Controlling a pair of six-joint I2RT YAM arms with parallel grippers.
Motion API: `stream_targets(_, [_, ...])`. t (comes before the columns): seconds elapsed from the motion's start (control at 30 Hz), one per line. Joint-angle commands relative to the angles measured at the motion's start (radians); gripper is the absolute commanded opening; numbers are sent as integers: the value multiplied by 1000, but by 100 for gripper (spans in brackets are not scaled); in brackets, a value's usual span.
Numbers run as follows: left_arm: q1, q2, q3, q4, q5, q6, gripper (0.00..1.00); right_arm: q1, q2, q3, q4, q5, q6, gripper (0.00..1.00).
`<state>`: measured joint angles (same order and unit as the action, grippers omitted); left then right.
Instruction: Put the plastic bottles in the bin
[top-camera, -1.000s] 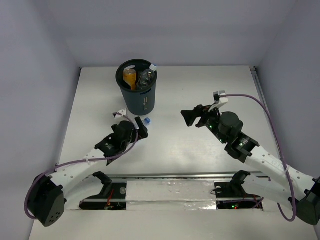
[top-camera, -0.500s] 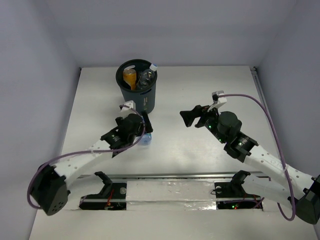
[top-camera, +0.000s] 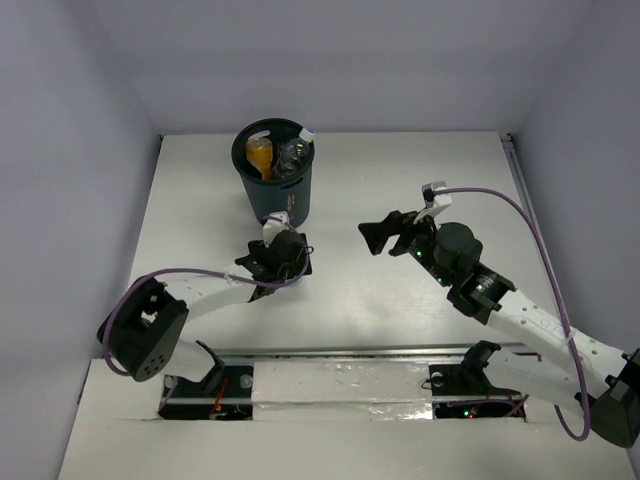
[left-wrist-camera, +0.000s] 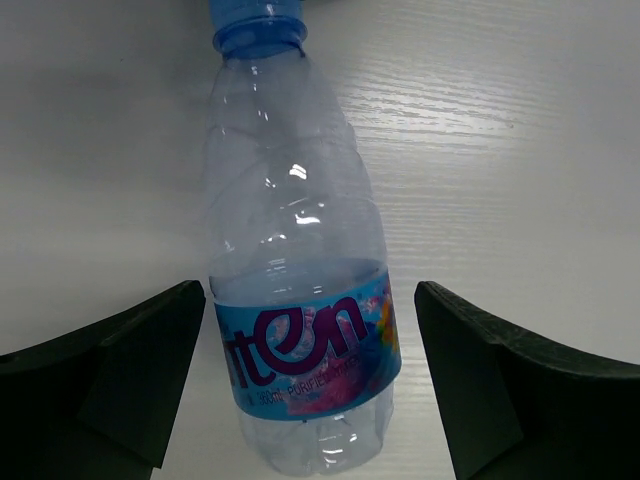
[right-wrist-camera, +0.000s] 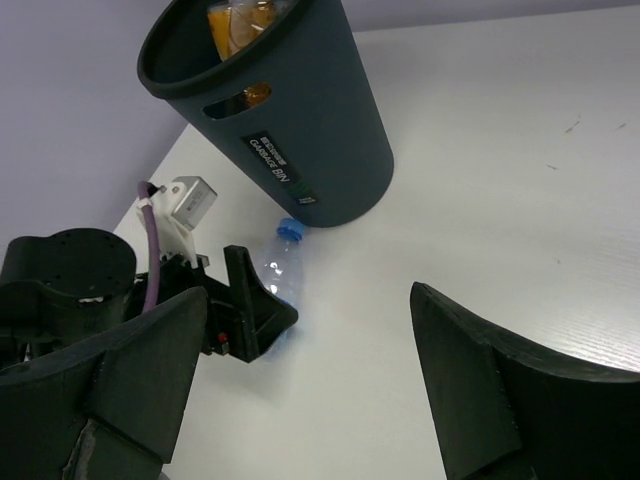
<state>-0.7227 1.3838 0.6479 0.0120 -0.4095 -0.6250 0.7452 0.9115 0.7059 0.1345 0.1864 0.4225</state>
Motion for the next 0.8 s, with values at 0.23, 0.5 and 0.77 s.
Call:
stream_targets(0.23, [66,64,84,66,-25,73,93,-7,15,38,36,-30,-7,87])
stream_targets(0.5, [108,119,96,126,28,120,85,-7,29,41,34,-27,-7,87])
stream_targets(0.77, [108,136,75,155,47,114,47,-7,36,43,37,-28,-7,87])
